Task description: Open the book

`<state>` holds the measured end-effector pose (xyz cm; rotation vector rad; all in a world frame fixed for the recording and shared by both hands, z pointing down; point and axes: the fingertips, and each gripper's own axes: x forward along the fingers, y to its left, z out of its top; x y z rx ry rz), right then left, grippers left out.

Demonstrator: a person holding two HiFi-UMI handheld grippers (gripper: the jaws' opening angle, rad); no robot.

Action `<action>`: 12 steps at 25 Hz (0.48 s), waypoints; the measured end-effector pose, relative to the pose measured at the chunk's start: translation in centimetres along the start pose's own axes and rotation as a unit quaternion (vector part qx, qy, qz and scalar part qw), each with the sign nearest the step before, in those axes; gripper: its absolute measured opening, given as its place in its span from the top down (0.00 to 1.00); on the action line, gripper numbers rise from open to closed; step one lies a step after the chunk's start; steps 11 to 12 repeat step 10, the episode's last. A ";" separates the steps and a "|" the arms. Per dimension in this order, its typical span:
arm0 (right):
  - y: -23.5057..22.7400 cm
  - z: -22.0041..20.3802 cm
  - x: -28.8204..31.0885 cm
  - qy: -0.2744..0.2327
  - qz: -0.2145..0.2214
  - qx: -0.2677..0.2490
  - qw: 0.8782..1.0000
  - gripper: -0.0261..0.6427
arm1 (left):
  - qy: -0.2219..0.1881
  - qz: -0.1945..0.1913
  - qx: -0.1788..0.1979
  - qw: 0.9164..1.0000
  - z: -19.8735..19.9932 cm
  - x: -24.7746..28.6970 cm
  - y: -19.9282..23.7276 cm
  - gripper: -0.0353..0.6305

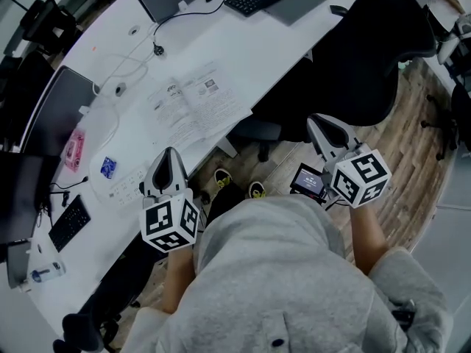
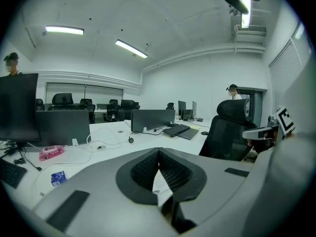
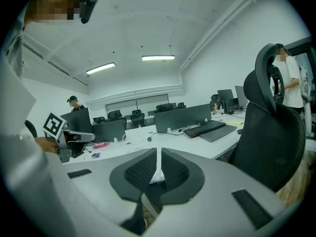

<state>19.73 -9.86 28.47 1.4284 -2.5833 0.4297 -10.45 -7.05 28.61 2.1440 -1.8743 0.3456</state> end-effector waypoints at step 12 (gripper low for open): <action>-0.1 0.2 0.8 -0.003 0.006 -0.005 1.000 0.89 | 0.000 0.003 0.002 1.000 0.1 0.6 0.0 0.93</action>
